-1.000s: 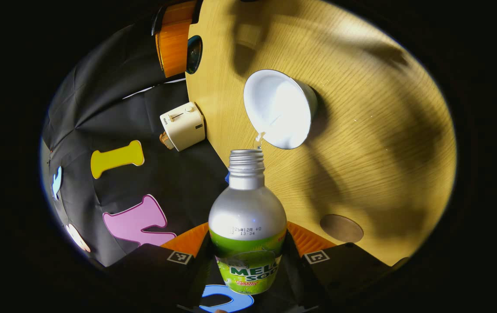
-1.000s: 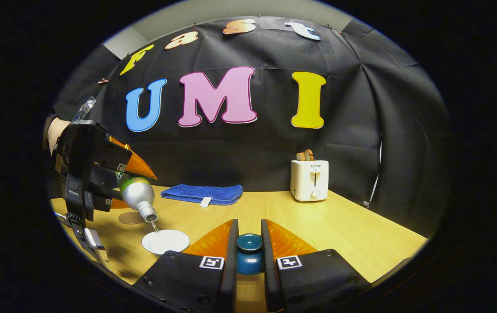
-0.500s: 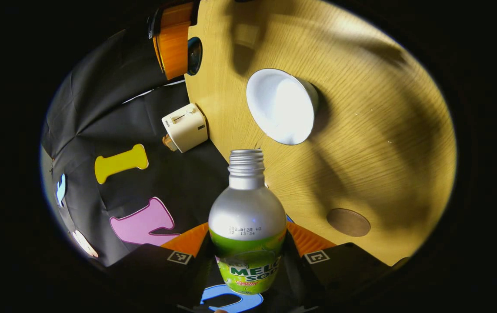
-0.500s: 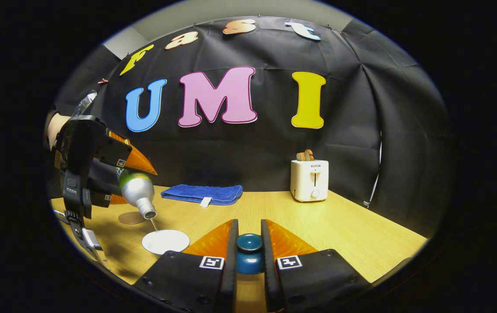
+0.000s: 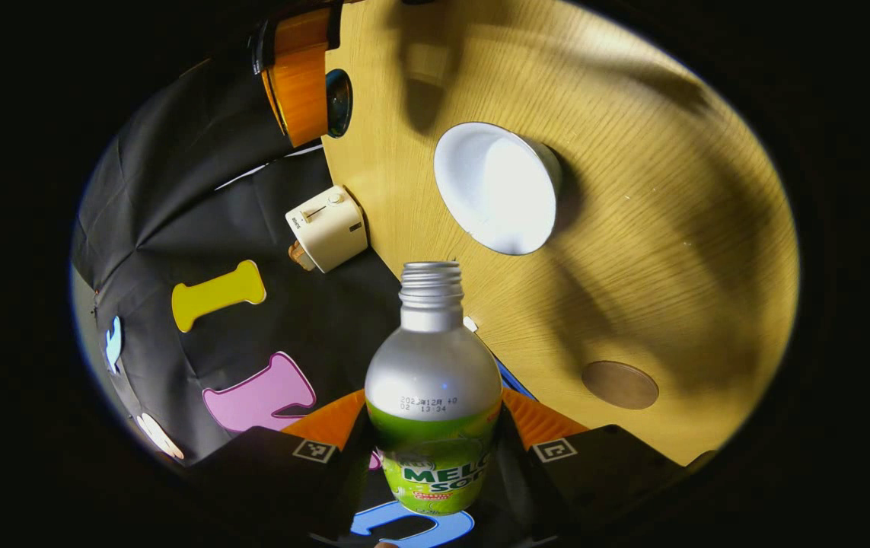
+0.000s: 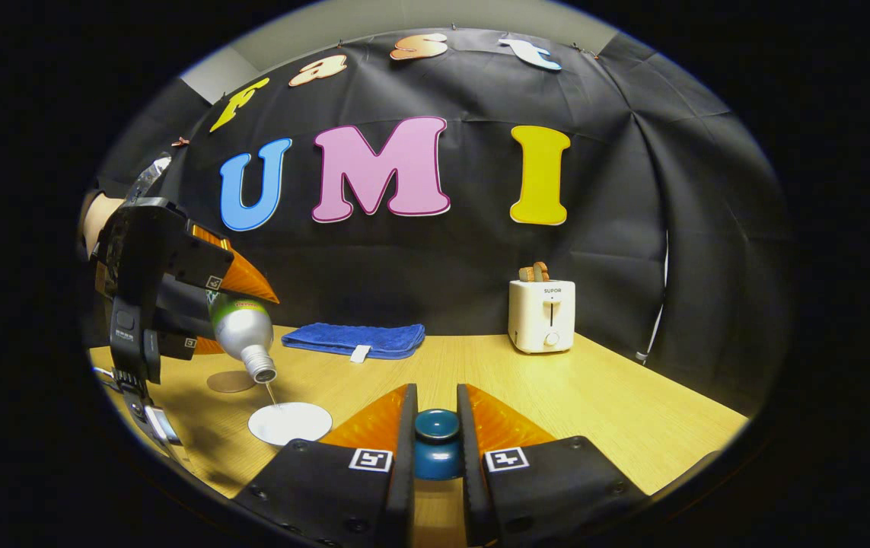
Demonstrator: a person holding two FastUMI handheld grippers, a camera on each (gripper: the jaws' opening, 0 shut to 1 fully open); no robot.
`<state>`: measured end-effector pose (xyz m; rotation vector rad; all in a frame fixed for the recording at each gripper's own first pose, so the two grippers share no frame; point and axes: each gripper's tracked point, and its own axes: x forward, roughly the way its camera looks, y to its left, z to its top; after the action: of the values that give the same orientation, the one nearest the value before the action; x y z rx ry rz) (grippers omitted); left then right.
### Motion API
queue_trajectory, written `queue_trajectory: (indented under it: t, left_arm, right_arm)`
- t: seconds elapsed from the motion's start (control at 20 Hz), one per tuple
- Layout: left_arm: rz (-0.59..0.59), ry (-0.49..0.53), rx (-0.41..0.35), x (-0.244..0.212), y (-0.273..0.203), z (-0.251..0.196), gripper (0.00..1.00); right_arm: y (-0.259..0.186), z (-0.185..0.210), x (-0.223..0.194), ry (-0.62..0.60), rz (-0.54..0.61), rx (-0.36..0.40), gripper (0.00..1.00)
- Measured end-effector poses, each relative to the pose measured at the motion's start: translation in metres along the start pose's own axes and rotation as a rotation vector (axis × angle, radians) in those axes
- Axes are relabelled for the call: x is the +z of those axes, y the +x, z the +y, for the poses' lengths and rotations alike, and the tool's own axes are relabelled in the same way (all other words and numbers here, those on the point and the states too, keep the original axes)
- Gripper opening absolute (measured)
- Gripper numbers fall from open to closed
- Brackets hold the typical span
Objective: Open the teacup lid with one hand, grasp the water bottle and pour water into the teacup with the other hand; after pouring, place the water bottle on the coaster and then close the teacup lid.
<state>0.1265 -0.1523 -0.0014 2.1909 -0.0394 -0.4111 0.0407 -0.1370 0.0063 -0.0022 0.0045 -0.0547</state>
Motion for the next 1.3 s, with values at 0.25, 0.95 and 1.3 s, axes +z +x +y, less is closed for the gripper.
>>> queue_trajectory:
  t: [0.25, 0.95, 1.3]
  left_arm:
    - [-0.001, 0.009, 0.010, 0.002, 0.000, 0.001, 0.78]
    - [-0.057, -0.095, 0.003, 0.007, 0.002, -0.017, 0.78]
    - [-0.126, -0.575, 0.044, 0.022, -0.004, -0.037, 0.78]
  right_arm:
    - [-0.001, 0.000, 0.001, 0.000, 0.000, 0.000, 0.30]
    - [0.000, 0.000, 0.000, 0.000, 0.000, 0.000, 0.30]
    - [0.000, -0.001, 0.000, 0.000, 0.000, -0.007, 0.30]
